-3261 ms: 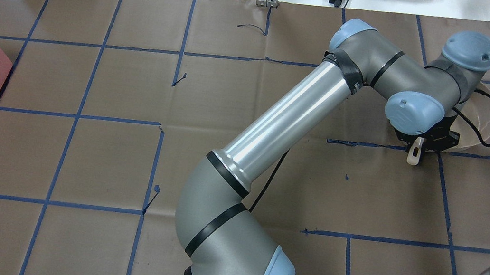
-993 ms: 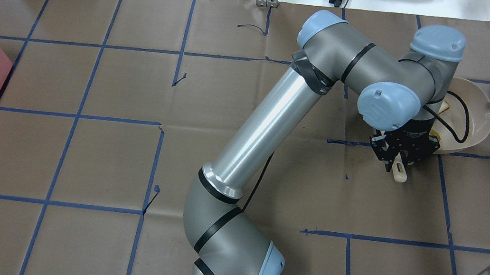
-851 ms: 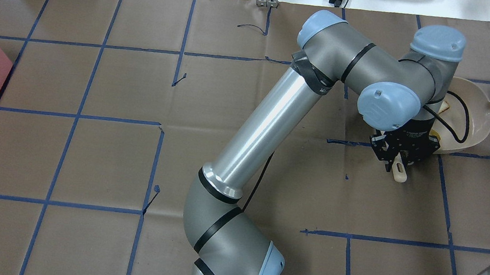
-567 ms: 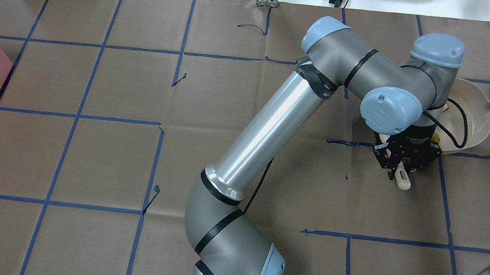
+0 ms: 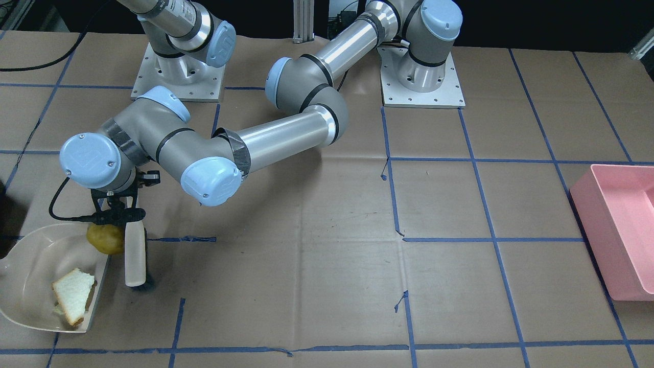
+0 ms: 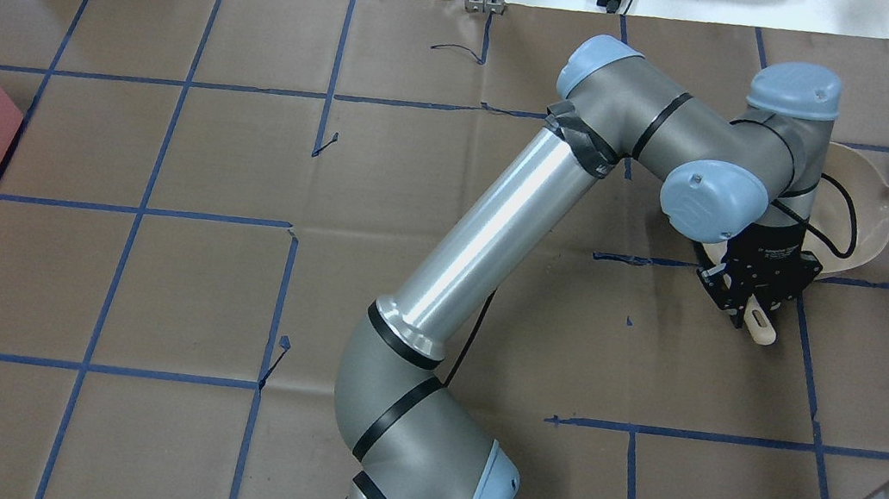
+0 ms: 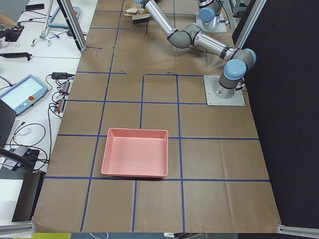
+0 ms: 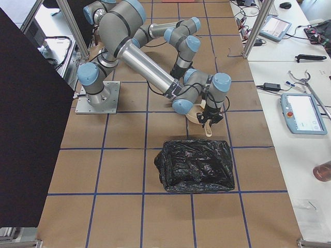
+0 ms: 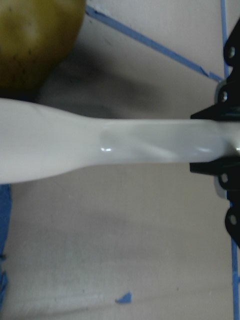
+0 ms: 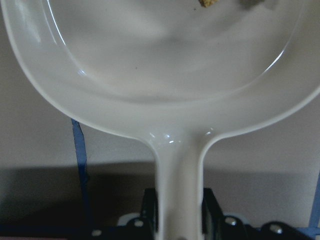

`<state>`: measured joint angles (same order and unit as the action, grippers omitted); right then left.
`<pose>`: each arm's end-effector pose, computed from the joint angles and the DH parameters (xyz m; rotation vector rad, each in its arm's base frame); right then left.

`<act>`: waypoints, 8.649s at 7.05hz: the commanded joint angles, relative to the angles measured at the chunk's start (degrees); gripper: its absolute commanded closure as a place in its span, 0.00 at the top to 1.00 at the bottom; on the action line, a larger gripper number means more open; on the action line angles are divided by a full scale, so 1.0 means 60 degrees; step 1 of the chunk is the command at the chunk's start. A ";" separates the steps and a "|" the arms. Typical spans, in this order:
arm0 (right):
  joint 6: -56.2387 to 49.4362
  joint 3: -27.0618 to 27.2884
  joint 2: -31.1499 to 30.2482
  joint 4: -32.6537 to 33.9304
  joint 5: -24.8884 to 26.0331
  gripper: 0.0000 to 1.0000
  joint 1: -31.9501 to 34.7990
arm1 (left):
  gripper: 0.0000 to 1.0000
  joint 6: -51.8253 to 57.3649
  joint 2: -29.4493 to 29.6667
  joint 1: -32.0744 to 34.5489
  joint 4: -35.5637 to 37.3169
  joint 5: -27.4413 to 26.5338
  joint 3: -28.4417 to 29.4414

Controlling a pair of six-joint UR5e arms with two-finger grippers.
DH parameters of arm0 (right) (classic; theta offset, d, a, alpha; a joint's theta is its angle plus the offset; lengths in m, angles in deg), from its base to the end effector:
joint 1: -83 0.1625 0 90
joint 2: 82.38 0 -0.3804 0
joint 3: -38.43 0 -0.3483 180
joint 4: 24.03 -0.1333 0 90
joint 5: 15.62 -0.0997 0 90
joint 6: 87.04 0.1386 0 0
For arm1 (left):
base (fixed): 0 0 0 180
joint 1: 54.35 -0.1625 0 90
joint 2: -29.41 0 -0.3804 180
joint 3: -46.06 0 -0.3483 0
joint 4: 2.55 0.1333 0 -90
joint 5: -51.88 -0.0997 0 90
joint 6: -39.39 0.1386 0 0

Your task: Sweep and dump trash in nearest bin

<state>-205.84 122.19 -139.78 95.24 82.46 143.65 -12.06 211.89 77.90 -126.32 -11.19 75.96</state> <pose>-0.2064 -0.5993 0.1963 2.1414 -2.1698 -0.1858 -0.6660 -0.4416 0.1726 0.2652 -2.8258 -0.6034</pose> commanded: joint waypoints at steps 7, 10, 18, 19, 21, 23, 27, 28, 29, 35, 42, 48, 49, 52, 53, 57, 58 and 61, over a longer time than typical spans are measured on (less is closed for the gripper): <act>-0.0004 0.0000 -0.0029 0.0000 -0.0014 0.03 0.0014 | 0.01 -0.0361 -0.0822 0.0091 0.3256 0.1475 -0.1541; 0.0011 -0.0029 -0.0058 -0.0131 -0.0160 0.03 0.0014 | 0.01 0.0295 -0.0953 0.0106 0.1494 0.0051 -0.1190; -0.0062 -0.0320 -0.0102 -0.0394 -0.1358 0.02 -0.0117 | 0.01 0.2258 -0.1949 -0.0917 -0.2611 -0.1879 0.0447; -0.0062 -0.0772 -0.0102 -0.1019 -0.1464 0.02 -0.0132 | 0.04 0.2305 -0.2037 -0.1021 -0.2705 -0.2561 0.0713; -0.0077 -0.1331 0.0015 -0.1771 -0.1684 0.02 -0.0176 | 0.06 0.2248 -0.2170 -0.1066 -0.3058 -0.3762 0.0992; -0.0411 -0.1391 0.0030 -0.1918 -0.1845 0.02 -0.0613 | 0.06 0.2305 -0.1821 -0.1109 -0.3406 -0.3901 0.2072; -0.0516 -0.2485 -0.0073 -0.3713 -0.2460 0.02 -0.0777 | 0.06 0.2800 -0.1567 -0.1562 -0.4169 -0.3814 0.3018; -0.0531 -0.3012 0.0014 -0.4257 -0.2461 0.02 -0.0777 | 0.06 0.3398 -0.2062 -0.1912 -0.4461 -0.3755 0.2537; -0.0705 -0.3307 0.0059 -0.4524 -0.2446 0.02 -0.0791 | 0.05 0.3767 -0.2618 -0.1930 -0.4478 -0.3769 0.1517; -0.1921 -0.3953 0.0074 -0.5344 -0.2534 0.02 -0.2180 | 0.05 0.4298 -0.5887 -0.2427 -0.1056 -0.3857 -0.6057; -0.3604 -0.5956 0.1140 -0.5479 -0.1788 0.02 -0.3851 | 0.05 0.4357 -1.0938 -0.3584 0.4276 -0.3887 -1.6382; -0.4691 -0.9589 0.3336 -0.6182 -0.0854 0.02 -0.4717 | 0.09 0.5280 -1.3318 -0.3498 0.6810 -0.3770 -2.1181; -0.4662 -1.0030 0.3558 -0.6182 -0.0618 0.02 -0.4703 | 0.08 0.5265 -1.3216 -0.3410 0.6844 -0.3712 -2.1575; -0.4399 -1.0400 0.3546 -0.6254 -0.0381 0.03 -0.4645 | 0.09 0.4274 -1.3522 -0.2679 0.7459 -0.2701 -2.2733; -0.4297 -1.0400 0.3459 -0.6284 -0.0366 0.03 -0.4615 | 0.08 0.4240 -1.3653 -0.2416 0.7518 -0.2715 -2.3099; -0.4003 -1.0386 0.3384 -0.6563 -0.0001 0.03 -0.4220 | 0.08 0.3521 -1.4268 -0.1666 0.8307 -0.2261 -2.4330; -0.4003 -1.0386 0.3384 -0.6563 0.0073 0.03 -0.4205 | 0.08 0.3507 -1.4255 -0.1666 0.8948 -0.2261 -2.4739; -0.3916 -1.0400 0.3370 -0.6417 0.0758 0.05 -0.4103 | 0.11 0.3507 -1.4416 -0.1666 0.9233 -0.2290 -2.4963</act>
<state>-229.81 59.82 -119.53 56.34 84.81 118.59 8.99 125.47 67.88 -71.24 -24.88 -73.50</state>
